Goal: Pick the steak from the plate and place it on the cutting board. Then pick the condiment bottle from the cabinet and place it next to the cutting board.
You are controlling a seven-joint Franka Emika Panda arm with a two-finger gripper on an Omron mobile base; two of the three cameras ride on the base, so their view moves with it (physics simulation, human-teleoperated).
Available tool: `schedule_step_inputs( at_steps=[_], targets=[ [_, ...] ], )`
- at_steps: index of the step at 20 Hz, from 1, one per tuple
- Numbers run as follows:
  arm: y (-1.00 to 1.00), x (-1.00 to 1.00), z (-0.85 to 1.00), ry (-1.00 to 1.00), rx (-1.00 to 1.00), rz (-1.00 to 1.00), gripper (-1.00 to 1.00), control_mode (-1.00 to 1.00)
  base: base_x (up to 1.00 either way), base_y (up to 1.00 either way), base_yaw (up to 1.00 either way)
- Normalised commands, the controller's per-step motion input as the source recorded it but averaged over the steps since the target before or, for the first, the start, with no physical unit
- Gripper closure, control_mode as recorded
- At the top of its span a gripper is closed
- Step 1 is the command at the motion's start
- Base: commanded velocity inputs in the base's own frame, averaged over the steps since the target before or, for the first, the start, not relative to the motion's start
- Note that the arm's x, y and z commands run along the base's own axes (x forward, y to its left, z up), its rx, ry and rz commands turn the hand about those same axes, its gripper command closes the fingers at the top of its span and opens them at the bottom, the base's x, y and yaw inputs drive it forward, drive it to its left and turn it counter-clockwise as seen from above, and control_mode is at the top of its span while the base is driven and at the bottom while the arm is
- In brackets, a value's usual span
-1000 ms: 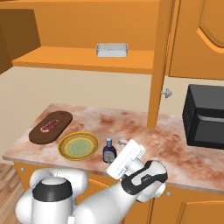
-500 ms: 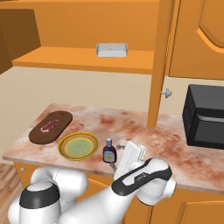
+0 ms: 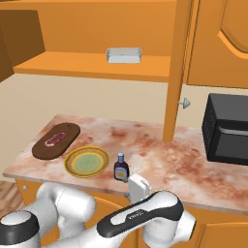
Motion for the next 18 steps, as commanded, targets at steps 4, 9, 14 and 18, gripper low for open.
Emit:
schedule_step_inputs(
  at_steps=[4, 9, 14, 18],
  targets=[
    [0.0, -0.55, 0.08, -0.5, -0.33, -0.18, -1.0, -1.0, 0.0, 0.0, 0.0],
    [0.0, -0.37, 0.36, -0.36, -0.44, -0.19, -1.0, -1.0, 0.0, 0.0, 0.0],
    [0.02, -0.24, 0.56, -0.33, -0.5, -0.18, -1.0, -1.0, 0.0, 0.0, 0.0],
    [0.06, -0.14, 0.58, -0.3, -0.52, -0.17, -1.0, -1.0, 0.0, 0.0, 0.0]
  ],
)
